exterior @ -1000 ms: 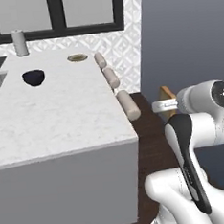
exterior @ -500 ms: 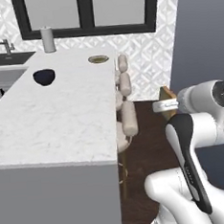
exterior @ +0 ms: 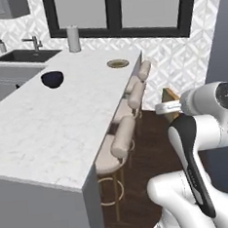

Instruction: Start the toaster. Once the lever pops up, take the bread to the plate on the dining counter.

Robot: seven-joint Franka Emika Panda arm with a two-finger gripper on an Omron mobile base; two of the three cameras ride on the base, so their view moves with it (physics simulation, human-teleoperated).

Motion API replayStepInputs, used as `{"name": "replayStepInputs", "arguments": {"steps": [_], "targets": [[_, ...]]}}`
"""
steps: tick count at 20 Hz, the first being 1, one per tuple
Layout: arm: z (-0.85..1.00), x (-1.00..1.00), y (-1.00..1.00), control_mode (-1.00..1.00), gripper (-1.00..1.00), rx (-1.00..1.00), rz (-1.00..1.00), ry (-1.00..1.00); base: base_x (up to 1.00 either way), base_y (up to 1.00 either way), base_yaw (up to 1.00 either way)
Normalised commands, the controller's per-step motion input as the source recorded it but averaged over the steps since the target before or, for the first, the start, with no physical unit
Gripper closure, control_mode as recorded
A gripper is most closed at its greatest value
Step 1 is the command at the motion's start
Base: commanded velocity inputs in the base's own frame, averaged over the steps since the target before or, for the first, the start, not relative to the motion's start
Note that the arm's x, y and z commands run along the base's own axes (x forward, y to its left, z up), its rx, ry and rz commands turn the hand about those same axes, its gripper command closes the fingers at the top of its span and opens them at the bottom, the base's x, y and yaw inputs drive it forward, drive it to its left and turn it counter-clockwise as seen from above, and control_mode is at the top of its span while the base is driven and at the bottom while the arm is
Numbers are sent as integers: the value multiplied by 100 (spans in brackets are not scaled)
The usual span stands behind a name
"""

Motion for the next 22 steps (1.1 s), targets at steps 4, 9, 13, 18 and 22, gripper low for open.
{"name": "replayStepInputs", "arguments": {"steps": [4,9,13,18,22], "targets": [[0,0,0,100,100,0,0,0,42,-99,45],[0,0,0,100,100,0,0,0,24,-97,47],[0,0,0,100,100,0,0,0,23,-98,48],[0,0,0,100,100,0,0,0,45,-100,49],[0,0,0,100,100,0,0,0,43,-100,43]]}}
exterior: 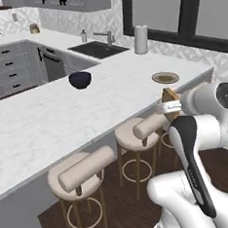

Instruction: Start the toaster. Once the lever pops up, take the bread to the plate on the dining counter.

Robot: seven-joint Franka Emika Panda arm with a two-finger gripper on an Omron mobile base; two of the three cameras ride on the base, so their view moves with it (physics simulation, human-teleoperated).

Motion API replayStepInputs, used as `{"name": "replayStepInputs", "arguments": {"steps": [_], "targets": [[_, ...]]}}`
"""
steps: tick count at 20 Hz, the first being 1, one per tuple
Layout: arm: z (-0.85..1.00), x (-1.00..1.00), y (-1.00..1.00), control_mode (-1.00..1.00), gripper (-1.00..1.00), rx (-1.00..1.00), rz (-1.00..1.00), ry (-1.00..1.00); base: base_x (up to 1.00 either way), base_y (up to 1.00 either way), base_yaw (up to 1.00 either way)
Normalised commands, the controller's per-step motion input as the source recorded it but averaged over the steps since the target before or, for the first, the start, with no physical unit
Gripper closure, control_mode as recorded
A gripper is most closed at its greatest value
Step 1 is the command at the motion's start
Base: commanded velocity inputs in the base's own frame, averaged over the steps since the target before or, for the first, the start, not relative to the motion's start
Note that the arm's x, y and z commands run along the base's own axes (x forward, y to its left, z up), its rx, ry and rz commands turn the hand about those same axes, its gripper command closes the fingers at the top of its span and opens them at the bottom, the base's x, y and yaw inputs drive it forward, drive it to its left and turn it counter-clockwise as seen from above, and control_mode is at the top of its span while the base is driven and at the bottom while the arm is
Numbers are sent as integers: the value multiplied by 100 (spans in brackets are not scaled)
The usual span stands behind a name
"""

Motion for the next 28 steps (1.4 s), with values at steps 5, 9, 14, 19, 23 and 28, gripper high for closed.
{"name": "replayStepInputs", "arguments": {"steps": [5,9,14,19,23,28], "targets": [[0,0,0,100,100,0,0,0,17,-100,41],[0,0,0,100,100,0,0,0,25,-100,42],[0,0,0,100,100,0,0,0,21,-100,34],[0,0,0,100,100,0,0,0,5,-100,20],[0,0,0,100,100,0,0,0,5,-99,10],[0,0,0,100,100,0,0,0,29,-78,1]]}}
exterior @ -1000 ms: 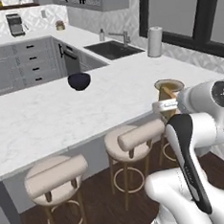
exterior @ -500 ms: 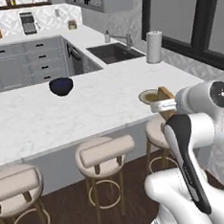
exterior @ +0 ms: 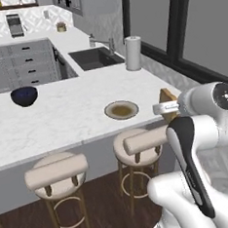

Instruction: Start the toaster. Once the lever pops up, take the bread to the plate on the dining counter.

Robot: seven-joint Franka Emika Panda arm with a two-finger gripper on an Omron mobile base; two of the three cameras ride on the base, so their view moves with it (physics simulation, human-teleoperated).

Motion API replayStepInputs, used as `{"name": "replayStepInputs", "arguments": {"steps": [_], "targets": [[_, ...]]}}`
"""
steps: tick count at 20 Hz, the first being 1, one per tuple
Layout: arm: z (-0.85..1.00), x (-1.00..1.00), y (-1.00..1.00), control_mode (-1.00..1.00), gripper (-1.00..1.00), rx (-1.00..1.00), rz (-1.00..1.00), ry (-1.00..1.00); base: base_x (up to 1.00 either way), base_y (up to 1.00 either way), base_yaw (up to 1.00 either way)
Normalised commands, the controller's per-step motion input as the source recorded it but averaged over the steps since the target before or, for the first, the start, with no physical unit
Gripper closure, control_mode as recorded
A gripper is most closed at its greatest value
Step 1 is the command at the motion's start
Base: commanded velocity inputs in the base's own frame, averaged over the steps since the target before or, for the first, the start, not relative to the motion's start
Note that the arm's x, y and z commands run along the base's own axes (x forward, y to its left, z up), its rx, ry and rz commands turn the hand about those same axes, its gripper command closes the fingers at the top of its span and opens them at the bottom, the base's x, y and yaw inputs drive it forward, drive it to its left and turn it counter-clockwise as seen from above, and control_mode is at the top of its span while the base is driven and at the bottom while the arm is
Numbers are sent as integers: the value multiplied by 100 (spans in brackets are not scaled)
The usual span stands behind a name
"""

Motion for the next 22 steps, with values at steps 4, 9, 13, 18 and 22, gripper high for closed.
{"name": "replayStepInputs", "arguments": {"steps": [4,9,13,18,22], "targets": [[0,0,0,100,100,0,0,0,51,-26,0],[0,0,0,100,100,0,0,0,59,15,0],[0,0,0,100,100,0,0,0,31,31,0],[0,0,0,100,100,0,0,0,2,5,0],[0,62,47,-100,100,-4,0,15,0,0,0]]}}
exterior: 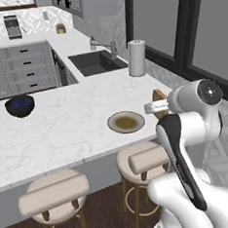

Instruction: Start the toaster. Once the lever pops up, take the bread to the plate on the dining counter.

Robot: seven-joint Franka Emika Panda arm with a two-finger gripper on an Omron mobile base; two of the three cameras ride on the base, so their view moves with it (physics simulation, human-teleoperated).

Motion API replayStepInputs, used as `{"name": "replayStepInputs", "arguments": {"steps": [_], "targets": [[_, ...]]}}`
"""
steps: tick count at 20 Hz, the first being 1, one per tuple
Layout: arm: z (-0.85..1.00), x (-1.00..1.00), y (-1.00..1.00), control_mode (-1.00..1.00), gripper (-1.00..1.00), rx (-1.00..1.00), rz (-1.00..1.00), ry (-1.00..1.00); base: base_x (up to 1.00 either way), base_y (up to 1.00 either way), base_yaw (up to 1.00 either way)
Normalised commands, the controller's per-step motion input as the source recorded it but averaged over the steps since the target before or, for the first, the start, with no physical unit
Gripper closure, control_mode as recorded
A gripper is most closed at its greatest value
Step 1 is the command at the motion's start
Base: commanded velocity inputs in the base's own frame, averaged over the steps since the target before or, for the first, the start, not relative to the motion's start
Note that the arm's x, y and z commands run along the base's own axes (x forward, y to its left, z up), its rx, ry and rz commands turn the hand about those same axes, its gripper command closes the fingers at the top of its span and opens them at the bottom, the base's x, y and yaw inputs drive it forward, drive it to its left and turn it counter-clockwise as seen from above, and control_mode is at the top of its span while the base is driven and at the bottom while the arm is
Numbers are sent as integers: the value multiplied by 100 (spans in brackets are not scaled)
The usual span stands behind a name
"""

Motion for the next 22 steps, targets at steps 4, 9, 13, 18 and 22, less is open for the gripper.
{"name": "replayStepInputs", "arguments": {"steps": [4,9,13,18,22], "targets": [[0,100,67,-100,100,-11,6,29,0,0,0],[-16,99,38,-100,100,-12,5,13,0,0,0],[-50,100,-16,-100,100,-3,11,14,0,0,0],[-45,100,-53,-100,100,-1,20,15,0,0,0],[-18,83,-47,-100,100,-10,19,7,0,0,0]]}}
